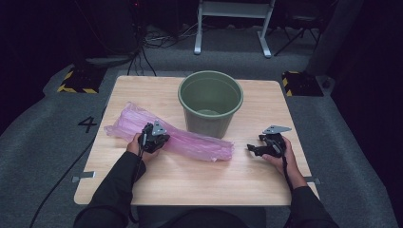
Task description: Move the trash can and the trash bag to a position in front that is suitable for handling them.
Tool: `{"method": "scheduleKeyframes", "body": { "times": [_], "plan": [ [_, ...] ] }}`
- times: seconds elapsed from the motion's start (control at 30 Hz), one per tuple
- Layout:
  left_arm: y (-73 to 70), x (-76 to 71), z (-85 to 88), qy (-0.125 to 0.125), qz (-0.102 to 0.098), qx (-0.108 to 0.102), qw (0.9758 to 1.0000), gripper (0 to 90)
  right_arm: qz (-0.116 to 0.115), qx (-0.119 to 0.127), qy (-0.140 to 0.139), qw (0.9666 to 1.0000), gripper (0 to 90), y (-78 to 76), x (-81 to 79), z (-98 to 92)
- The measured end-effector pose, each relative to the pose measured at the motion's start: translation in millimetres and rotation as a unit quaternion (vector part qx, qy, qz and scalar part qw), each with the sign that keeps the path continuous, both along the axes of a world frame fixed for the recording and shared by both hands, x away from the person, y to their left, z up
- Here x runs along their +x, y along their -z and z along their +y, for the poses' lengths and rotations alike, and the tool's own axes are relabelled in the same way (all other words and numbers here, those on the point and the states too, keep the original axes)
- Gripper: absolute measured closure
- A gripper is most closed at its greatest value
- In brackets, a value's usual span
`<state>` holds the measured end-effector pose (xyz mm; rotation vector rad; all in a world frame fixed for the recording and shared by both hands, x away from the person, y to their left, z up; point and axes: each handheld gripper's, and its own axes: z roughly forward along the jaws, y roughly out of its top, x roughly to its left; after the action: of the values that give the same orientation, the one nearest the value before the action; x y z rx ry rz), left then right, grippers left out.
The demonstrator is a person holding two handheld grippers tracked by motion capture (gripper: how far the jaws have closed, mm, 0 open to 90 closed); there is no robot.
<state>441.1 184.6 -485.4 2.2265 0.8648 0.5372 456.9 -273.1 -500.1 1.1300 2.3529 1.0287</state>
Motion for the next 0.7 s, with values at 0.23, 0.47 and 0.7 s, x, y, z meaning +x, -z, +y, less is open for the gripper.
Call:
{"method": "scheduleKeyframes", "body": {
  "times": [0.23,0.47,0.7],
  "plan": [
    [-3.9,-1.0,8.7,-0.012,-0.01,-0.012,0.9998,90.0,-0.006,-0.006,0.008,0.9999,18.4,1.6,2.9,2.9],
    [-10.2,-3.7,15.5,-0.017,-0.018,-0.024,0.9994,90.0,-0.007,-0.008,0.018,0.9998,12.9,3.1,4.3,3.4],
    [-14.2,-5.0,20.6,-0.017,-0.025,-0.036,0.9989,90.0,-0.006,-0.009,0.025,0.9996,11.3,3.2,4.4,4.3]
  ]
}}
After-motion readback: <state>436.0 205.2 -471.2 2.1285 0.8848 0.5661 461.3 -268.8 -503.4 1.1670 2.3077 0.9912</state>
